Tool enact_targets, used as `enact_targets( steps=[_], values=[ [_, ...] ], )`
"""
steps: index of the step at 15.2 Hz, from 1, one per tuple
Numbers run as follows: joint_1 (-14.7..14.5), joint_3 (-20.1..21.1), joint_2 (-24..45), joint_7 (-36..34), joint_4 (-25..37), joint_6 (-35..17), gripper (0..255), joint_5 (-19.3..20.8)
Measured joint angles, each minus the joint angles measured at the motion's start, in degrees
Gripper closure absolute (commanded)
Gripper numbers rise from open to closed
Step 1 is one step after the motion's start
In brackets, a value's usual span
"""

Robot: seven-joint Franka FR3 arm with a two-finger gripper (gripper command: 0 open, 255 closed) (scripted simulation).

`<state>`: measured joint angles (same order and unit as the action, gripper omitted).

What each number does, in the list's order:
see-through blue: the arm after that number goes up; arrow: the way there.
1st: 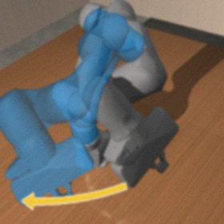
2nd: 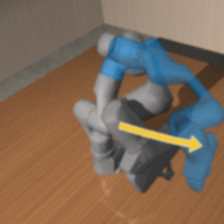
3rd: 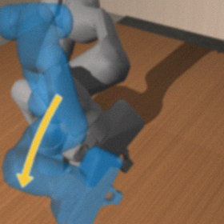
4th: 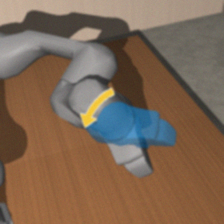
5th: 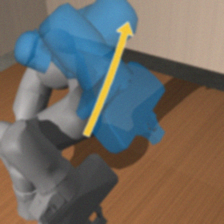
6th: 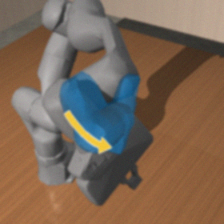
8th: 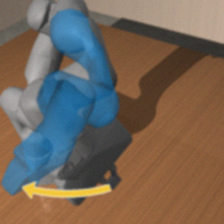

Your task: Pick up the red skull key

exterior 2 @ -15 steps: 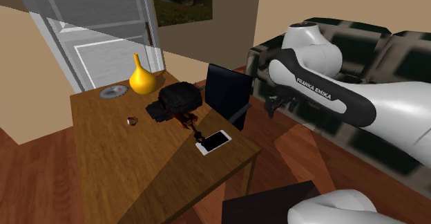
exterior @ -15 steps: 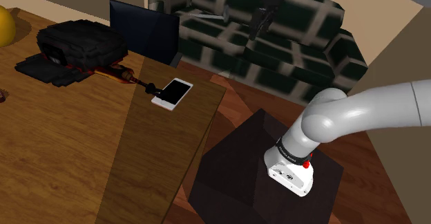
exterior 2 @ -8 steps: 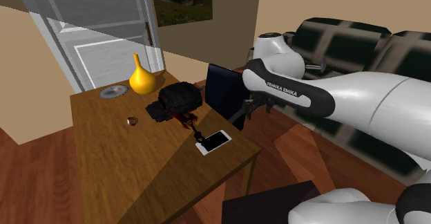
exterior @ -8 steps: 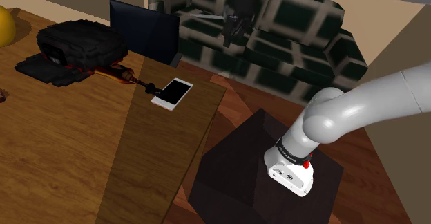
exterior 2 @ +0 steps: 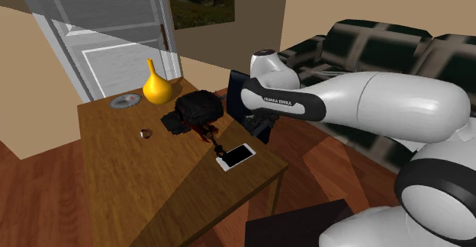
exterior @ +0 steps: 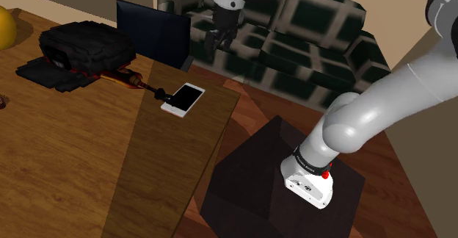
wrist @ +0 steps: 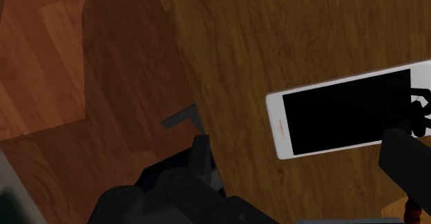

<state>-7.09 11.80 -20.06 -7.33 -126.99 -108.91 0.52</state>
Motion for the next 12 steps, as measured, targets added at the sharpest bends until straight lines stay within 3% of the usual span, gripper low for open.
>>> enact_targets(
  steps=[9, 12],
  values=[
    [-2.51, 5.64, 16.41, -6.72, 9.53, -6.13, 0, 3.25],
    [-3.79, 7.09, 23.2, -9.31, 15.54, -6.4, 0, 5.58]
  ],
)
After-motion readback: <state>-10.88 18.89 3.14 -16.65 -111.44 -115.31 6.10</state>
